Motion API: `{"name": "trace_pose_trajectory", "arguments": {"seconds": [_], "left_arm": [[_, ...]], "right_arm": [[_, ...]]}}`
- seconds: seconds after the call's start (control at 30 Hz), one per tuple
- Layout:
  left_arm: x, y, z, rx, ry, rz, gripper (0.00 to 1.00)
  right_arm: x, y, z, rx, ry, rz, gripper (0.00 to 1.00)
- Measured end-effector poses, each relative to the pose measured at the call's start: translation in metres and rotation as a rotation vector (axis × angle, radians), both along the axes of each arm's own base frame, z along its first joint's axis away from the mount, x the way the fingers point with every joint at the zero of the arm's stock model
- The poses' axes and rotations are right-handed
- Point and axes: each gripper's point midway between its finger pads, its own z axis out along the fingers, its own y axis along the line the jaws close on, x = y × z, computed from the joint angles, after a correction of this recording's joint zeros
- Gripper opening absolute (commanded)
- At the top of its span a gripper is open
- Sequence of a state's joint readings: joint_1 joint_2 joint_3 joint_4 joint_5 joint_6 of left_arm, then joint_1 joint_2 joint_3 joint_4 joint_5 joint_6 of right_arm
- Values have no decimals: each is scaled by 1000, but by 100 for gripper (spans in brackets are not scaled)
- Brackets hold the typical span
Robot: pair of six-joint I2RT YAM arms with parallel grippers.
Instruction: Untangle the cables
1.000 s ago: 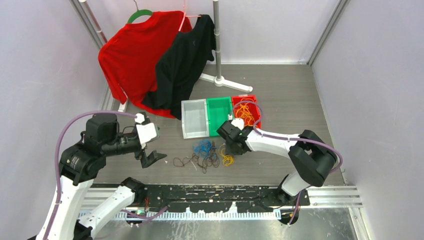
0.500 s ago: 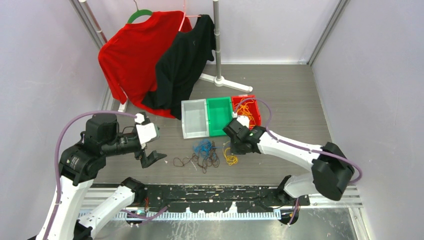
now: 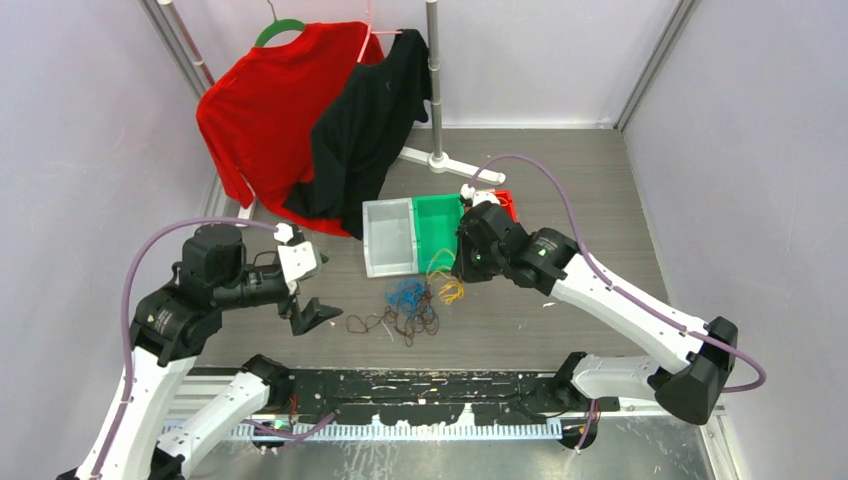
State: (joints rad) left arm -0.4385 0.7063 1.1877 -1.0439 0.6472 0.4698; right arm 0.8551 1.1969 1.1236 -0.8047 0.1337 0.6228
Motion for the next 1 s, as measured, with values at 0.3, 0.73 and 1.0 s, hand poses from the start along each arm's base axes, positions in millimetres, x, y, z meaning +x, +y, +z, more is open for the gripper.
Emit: {"name": "trace_pose_trajectory", "arguments": {"seconds": [0.3,0.73,1.0], "left_arm": [[12,-30,-12,-140,69,-52,100],[44,-72,-8,-243,128,-134,94],[45,-75,-10,-206,19,-194,68]], "right_arm": [[-5,40,60,180,-71,200,1],[-34,101,93,371,-25,463,1],[-51,120,100,430,15,571,1]]}}
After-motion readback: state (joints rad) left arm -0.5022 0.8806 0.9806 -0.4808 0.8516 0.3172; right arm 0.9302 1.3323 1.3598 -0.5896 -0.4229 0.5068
